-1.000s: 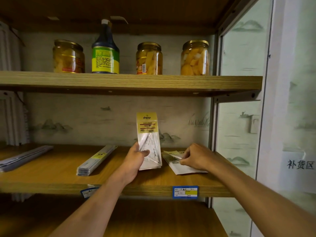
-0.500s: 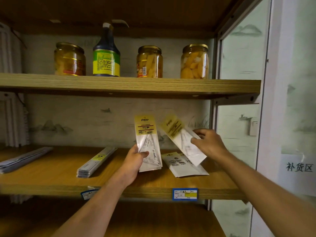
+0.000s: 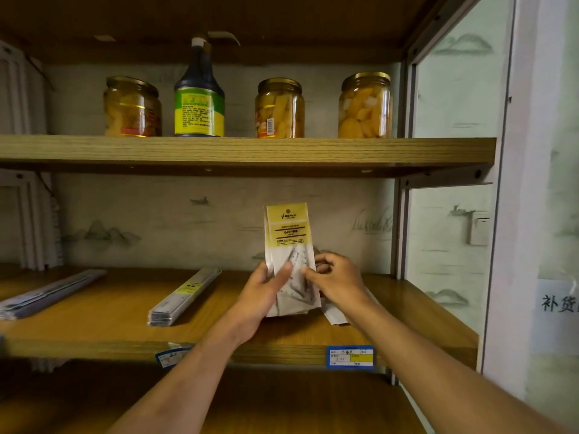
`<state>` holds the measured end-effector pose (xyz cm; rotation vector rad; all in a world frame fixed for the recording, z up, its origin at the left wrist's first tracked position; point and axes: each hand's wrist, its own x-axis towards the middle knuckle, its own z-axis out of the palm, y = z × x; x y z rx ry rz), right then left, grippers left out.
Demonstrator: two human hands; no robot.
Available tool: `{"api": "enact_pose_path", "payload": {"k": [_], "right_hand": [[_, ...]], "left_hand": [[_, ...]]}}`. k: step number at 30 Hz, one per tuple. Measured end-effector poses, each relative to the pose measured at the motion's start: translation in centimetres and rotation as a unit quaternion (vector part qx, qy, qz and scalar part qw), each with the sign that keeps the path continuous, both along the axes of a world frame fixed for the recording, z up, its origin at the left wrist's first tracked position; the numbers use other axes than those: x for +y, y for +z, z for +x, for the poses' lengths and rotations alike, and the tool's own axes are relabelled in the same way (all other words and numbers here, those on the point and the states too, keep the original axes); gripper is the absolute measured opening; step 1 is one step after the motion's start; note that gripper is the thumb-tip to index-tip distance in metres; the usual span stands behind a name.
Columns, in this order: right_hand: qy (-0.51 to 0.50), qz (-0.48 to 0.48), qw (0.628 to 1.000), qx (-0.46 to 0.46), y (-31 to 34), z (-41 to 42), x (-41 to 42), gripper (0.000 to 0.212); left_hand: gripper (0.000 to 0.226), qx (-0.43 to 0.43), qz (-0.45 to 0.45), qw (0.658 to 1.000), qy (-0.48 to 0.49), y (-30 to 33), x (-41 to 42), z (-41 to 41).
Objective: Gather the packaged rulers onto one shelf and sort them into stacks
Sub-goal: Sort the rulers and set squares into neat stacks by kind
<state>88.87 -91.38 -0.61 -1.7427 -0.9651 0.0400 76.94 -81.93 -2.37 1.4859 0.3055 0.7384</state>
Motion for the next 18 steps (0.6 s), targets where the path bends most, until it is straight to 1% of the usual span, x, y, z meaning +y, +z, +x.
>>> {"api": "enact_pose_path", "payload": {"k": [3, 5, 7, 10, 12, 13, 15, 17, 18], "right_hand": [[0.01, -0.018, 0.999, -0.026, 0.3, 0.4, -0.2, 0.033], [0.012, -0.026, 0.999, -0.042, 0.8, 1.4, -1.1, 0.032], [-0.02, -0.037, 0.997, -0.065, 1.5, 2.9, -2.3, 0.029], [-0.075, -0.122, 0.982, -0.123, 1.7, 4.9, -3.7, 0.019], [-0.076, -0.161, 0.973, -0.147, 1.1, 5.1, -3.6, 0.014], [-0.071, -0.178, 0.968, -0.16, 0.7, 4.8, -3.4, 0.015], [-0.054, -0.232, 0.954, -0.183, 0.0, 3.6, -3.0, 0.03], [-0.044, -0.303, 0.927, -0.215, -0.6, 2.5, -2.7, 0.049], [-0.045, -0.326, 0.916, -0.229, -0.7, 2.2, -2.6, 0.054]], "left_hand": [[0.033, 0.011, 0.031, 0.999, 0.014, -0.2, 0.2, 0.1], [0.035, -0.002, 0.013, 0.999, 0.041, -0.3, 0.4, 0.3], [0.036, -0.02, -0.021, 0.997, 0.071, -0.3, 0.7, 0.5], [0.032, -0.012, -0.04, 0.994, 0.1, -0.3, 1.0, 0.8], [0.029, -0.004, -0.041, 0.994, 0.097, -0.1, 0.8, 0.9], [0.03, -0.002, -0.039, 0.995, 0.095, 0.0, 0.6, 0.9], [0.038, -0.004, -0.039, 0.994, 0.098, 0.1, 0.3, 0.9], [0.045, -0.005, -0.04, 0.994, 0.106, 0.2, 0.1, 0.9], [0.046, -0.004, -0.042, 0.993, 0.109, 0.2, 0.1, 1.0]]}}
